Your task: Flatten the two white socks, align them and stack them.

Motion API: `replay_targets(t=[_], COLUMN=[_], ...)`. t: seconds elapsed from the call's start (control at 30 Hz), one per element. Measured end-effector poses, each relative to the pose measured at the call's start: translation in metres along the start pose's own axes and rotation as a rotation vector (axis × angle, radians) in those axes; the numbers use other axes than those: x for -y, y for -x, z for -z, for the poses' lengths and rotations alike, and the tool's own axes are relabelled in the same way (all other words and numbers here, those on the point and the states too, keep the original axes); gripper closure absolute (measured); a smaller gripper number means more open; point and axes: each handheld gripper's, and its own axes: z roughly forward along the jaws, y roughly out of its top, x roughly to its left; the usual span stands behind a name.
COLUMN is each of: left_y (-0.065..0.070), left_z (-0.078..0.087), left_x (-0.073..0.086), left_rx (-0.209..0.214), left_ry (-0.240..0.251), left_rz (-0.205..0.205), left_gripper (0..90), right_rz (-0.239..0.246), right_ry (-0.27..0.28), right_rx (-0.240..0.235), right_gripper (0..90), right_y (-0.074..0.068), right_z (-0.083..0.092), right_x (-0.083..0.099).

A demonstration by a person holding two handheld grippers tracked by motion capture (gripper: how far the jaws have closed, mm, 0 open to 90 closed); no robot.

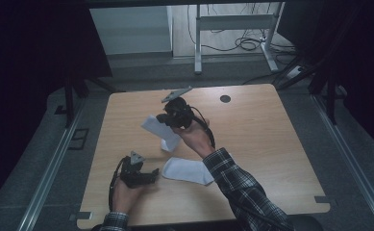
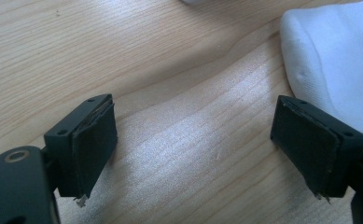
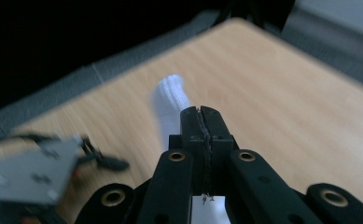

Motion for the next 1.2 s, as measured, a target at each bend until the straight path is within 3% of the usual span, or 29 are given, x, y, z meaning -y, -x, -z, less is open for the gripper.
replay_targets(t=[0.1, 0.2, 0.33, 0.47, 0.57, 0.67, 0.8, 0.9, 1.03, 1.13, 1.2], left_y=[0.000, 0.000, 0.000, 0.001, 0.001, 0.001, 0.001, 0.001, 0.002, 0.002, 0.002], left_z=[0.000, 0.000, 0.000, -0.001, -0.001, -0.001, -0.001, -0.001, 0.000, 0.000, -0.001], left_x=[0.000, 0.000, 0.000, -0.001, -0.001, -0.001, -0.001, -0.001, -0.001, -0.001, -0.001], left_rx=[0.002, 0.000, -0.002, -0.003, -0.005, -0.005, -0.004, -0.005, -0.004, -0.003, -0.003], left_ry=[-0.007, -0.006, -0.001, 0.001, -0.004, -0.004, 0.002, 0.000, -0.006, -0.005, -0.006], left_rz=[-0.002, -0.004, -0.004, -0.003, -0.006, -0.005, -0.001, 0.000, 0.002, -0.001, -0.003], left_gripper=[14.5, 14.5, 14.5, 14.5, 14.5, 14.5, 14.6, 14.6, 14.7, 14.7, 14.7], right_rz=[0.006, -0.035, -0.103, -0.169, -0.197, -0.200, -0.179, -0.149, -0.125, -0.134, -0.158], right_ry=[0.064, 0.103, 0.084, 0.050, 0.037, 0.031, 0.039, 0.062, 0.135, 0.161, 0.147], right_rx=[0.031, 0.077, 0.154, 0.186, 0.200, 0.193, 0.157, 0.133, 0.138, 0.174, 0.196], right_gripper=[89.0, 89.0, 88.8, 88.8, 88.8, 88.8, 88.8, 88.8, 88.8, 88.8, 88.7], right_y=[0.002, 0.015, 0.049, 0.077, 0.089, 0.089, 0.074, 0.054, 0.035, 0.038, 0.047], right_z=[0.025, 0.047, 0.059, 0.060, 0.062, 0.062, 0.059, 0.061, 0.081, 0.094, 0.094], right_x=[-0.015, -0.017, 0.007, 0.035, 0.050, 0.054, 0.045, 0.027, -0.004, -0.015, -0.010])
